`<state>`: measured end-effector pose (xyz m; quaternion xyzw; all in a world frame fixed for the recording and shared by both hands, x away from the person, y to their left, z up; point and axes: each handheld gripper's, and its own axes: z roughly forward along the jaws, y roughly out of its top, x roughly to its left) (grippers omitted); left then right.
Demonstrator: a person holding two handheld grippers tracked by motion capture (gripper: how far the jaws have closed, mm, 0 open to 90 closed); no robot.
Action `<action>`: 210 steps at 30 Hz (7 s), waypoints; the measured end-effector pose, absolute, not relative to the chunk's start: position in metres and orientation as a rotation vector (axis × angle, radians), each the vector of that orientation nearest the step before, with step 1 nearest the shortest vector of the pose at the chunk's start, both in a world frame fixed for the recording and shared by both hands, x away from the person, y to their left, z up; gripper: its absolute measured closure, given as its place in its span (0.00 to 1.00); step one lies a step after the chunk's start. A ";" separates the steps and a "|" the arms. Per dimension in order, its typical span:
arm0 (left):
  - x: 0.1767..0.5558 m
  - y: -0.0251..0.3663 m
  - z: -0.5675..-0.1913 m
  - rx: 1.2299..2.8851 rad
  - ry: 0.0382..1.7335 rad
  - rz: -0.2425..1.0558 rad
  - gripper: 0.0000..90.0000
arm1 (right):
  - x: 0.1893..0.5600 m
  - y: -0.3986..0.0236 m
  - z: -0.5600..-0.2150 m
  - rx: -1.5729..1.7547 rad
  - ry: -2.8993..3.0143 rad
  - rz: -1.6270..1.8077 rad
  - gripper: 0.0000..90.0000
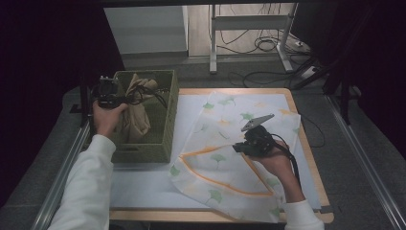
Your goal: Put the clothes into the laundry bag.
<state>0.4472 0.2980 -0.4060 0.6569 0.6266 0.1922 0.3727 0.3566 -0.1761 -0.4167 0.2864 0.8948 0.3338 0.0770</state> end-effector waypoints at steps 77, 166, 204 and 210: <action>0.374 0.271 -0.331 1.499 1.221 0.549 0.90 | 0.357 -0.177 -0.417 0.862 2.686 0.993 0.97; 0.299 0.203 -0.321 1.531 0.873 0.313 0.90 | 0.358 -0.178 -0.417 0.855 2.674 0.989 0.97; 0.274 0.176 -0.337 1.595 0.774 0.217 0.90 | 0.359 -0.181 -0.417 0.875 2.660 0.996 0.97; 0.268 0.174 -0.339 1.599 0.757 0.206 0.90 | 0.359 -0.180 -0.418 0.873 2.660 0.996 0.97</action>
